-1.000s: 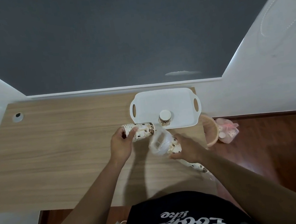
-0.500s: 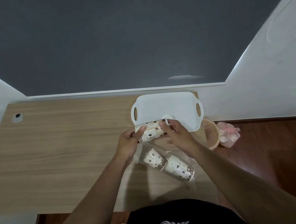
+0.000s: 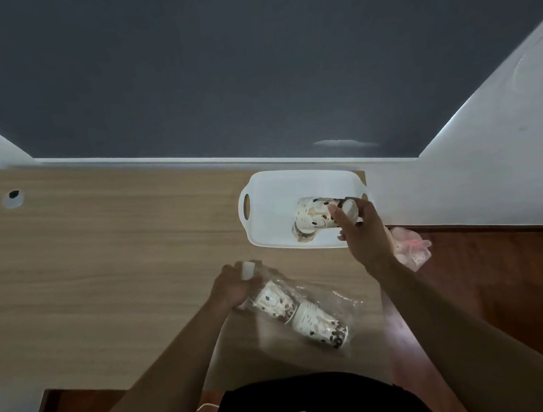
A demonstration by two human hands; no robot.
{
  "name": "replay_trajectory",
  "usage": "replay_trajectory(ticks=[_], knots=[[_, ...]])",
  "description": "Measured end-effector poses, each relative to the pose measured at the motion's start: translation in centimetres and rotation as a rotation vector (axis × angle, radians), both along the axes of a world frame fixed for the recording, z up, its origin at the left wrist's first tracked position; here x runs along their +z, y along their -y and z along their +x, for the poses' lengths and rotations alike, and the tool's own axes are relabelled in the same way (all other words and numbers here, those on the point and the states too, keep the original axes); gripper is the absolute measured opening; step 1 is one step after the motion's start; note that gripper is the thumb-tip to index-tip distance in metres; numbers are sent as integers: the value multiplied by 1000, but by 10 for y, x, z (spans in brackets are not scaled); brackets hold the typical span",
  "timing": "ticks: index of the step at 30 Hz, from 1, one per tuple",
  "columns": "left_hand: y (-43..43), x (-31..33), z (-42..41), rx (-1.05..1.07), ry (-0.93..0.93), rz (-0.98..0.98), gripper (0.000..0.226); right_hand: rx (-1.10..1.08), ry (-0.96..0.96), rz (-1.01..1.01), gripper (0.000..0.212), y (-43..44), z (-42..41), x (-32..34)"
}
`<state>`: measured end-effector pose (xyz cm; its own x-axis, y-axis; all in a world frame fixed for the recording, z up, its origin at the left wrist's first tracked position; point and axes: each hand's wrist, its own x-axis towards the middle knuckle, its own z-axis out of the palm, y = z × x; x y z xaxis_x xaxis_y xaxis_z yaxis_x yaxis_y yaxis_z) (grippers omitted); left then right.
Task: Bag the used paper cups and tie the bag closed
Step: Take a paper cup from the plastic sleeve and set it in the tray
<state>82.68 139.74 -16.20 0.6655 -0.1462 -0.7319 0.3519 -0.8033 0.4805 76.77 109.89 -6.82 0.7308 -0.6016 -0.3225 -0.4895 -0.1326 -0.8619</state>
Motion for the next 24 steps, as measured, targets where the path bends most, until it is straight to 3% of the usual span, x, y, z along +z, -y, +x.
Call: replay_trajectory(ticks=[4, 7, 11, 15, 19, 21, 24], knots=[[1, 0, -7, -37, 64, -11, 28, 149, -34, -227, 55, -5, 5, 6], [5, 15, -10, -14, 124, -57, 40, 195, -13, -311, 58, -17, 13, 10], [-1, 21, -13, 81, 84, -164, 27, 235, -21, -419, 61, -30, 22, 17], [-9, 24, -20, 129, 89, -217, 27, 298, -71, -486, 71, -33, 23, 10], [-11, 35, -26, 184, -35, -403, 37, 370, -173, -471, 81, -30, 22, -7], [-13, 35, -29, 177, -93, -421, 37, 380, -183, -465, 78, -27, 17, -11], [-16, 26, -31, 254, -106, -405, 37, 379, -100, -455, 57, -26, -2, -16]])
